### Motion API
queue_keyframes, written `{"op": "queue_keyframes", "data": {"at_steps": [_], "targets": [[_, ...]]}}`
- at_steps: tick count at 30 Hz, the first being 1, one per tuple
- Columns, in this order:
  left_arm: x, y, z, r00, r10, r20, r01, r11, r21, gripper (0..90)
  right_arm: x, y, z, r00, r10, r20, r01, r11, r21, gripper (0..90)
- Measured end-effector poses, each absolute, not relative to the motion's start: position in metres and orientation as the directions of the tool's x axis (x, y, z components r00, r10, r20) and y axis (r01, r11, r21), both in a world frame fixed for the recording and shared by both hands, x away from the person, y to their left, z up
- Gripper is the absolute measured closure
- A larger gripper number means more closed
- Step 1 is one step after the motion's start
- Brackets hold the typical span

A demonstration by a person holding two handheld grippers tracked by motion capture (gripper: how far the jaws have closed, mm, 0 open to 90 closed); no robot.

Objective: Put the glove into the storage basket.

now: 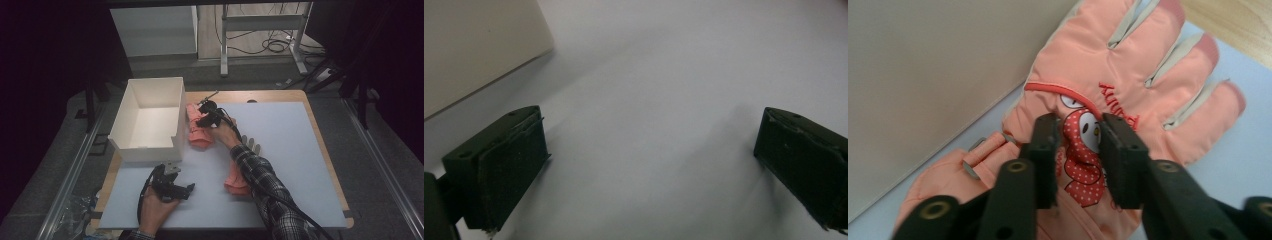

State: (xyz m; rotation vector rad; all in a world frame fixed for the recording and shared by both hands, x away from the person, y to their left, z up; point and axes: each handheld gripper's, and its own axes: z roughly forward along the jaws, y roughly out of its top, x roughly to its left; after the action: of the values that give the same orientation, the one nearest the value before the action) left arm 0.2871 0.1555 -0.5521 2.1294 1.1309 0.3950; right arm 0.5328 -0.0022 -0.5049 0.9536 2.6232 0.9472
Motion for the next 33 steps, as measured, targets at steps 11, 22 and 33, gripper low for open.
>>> {"op": "queue_keyframes", "data": {"at_steps": [11,22,33], "targets": [[0.287,0.156,-0.552,0.575,0.816,-0.049,0.609,-0.388,0.692,0.6,0.526,-0.005,-0.493,-0.749,0.662,0.011,0.512,0.569,0.643,88.8],[0.287,0.156,-0.552,0.576,0.816,-0.047,0.609,-0.389,0.691,0.6,0.500,-0.014,-0.462,-0.765,0.644,0.024,0.485,0.551,0.679,88.8],[0.287,0.156,-0.552,0.576,0.816,-0.047,0.608,-0.389,0.692,0.6,0.469,-0.032,-0.436,-0.775,0.631,0.037,0.477,0.545,0.689,88.7]]}}
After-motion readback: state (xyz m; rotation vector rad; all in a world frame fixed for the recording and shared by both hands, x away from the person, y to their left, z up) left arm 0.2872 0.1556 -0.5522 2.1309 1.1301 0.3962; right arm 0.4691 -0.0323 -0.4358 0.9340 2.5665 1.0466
